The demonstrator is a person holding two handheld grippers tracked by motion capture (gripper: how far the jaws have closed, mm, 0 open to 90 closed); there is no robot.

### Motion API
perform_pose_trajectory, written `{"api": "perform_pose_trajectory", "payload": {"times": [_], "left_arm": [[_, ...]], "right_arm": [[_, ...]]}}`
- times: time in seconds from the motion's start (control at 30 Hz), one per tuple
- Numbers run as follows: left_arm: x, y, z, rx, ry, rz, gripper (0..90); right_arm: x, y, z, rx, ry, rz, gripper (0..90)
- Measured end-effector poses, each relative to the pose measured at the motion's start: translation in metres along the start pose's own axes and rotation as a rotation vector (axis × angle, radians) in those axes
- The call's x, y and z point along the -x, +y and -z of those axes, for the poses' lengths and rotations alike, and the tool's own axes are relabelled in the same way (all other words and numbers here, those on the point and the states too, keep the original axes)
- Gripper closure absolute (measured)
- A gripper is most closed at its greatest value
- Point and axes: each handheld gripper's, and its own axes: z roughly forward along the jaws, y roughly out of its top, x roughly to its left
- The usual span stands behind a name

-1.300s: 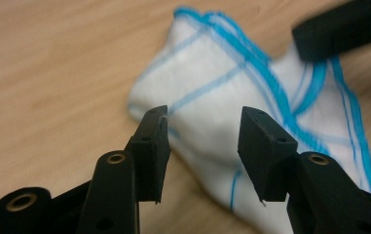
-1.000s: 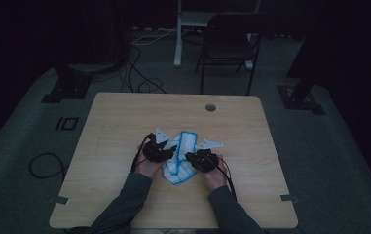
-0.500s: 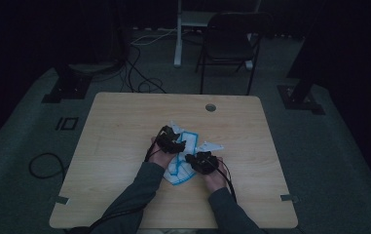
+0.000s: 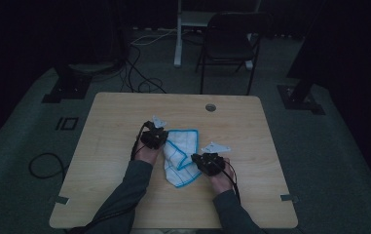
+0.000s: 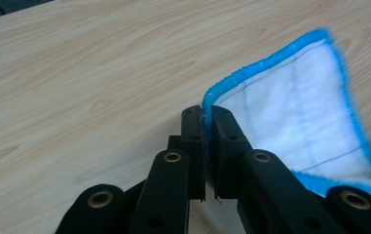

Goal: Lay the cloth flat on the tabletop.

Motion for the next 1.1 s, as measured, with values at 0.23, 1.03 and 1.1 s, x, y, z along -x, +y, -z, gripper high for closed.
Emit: {"api": "perform_pose_trajectory", "payload": {"times": [0.23, 1.03, 1.1], "left_arm": [[-0.017, -0.026, 0.012, -0.009, 0.005, 0.072, 86.1], [-0.033, -0.082, 0.039, -0.074, 0.000, 0.170, 76.9], [-0.036, -0.082, 0.043, -0.059, 0.003, 0.183, 71.4]], "right_arm": [[-0.001, 0.000, 0.010, 0.009, -0.015, 0.013, 85.7], [-0.027, -0.011, 0.022, 0.003, 0.029, 0.054, 87.5], [-0.029, -0.015, 0.021, -0.002, 0.034, 0.052, 87.5]]}}
